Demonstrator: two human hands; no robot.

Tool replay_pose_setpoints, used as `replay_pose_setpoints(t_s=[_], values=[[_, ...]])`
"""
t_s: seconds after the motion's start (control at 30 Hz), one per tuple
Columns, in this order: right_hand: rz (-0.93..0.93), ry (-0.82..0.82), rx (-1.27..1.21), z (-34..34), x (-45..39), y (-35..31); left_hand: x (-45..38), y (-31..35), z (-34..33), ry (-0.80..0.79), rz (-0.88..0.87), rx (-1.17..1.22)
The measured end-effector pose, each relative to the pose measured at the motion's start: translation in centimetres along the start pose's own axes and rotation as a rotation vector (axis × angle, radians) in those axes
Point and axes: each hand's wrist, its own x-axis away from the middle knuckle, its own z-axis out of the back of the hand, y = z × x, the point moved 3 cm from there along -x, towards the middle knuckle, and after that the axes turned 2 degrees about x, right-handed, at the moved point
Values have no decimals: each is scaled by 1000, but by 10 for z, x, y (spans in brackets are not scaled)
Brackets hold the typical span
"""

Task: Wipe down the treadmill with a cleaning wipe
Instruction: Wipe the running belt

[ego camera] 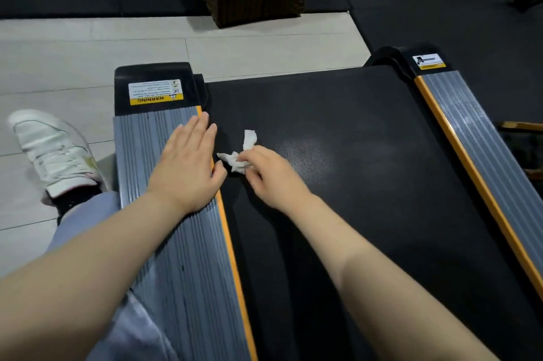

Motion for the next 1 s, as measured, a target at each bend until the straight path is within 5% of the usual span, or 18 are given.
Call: replay_pose_setpoints(t_s=[0.07,0.13,0.3,0.37,0.47,0.67,0.9,1.0], values=[[-5,-27,97,18,1,23,-1,-4,3,3,-14,-7],[-159,117,180,44,1,63,-11,-12,13,48,-88,-51],[-1000,462,307,105,36,176,-59,-55,28,105,-212,-120],[-1117,527,287,99,24,166,-68,-64,22,34,-203,-116],[-880,464,238,53,-27,100,-65,-62,15,-23,-227,-93],[-338,67,76,-10,-42,-19,-60,-57,15,-132,-202,-146],[-56,-253,190,14,-49,-8,-86,-47,41,-493,-264,-351],[-161,-154,301,44,-50,45,-98,-38,55,-513,-332,-482]])
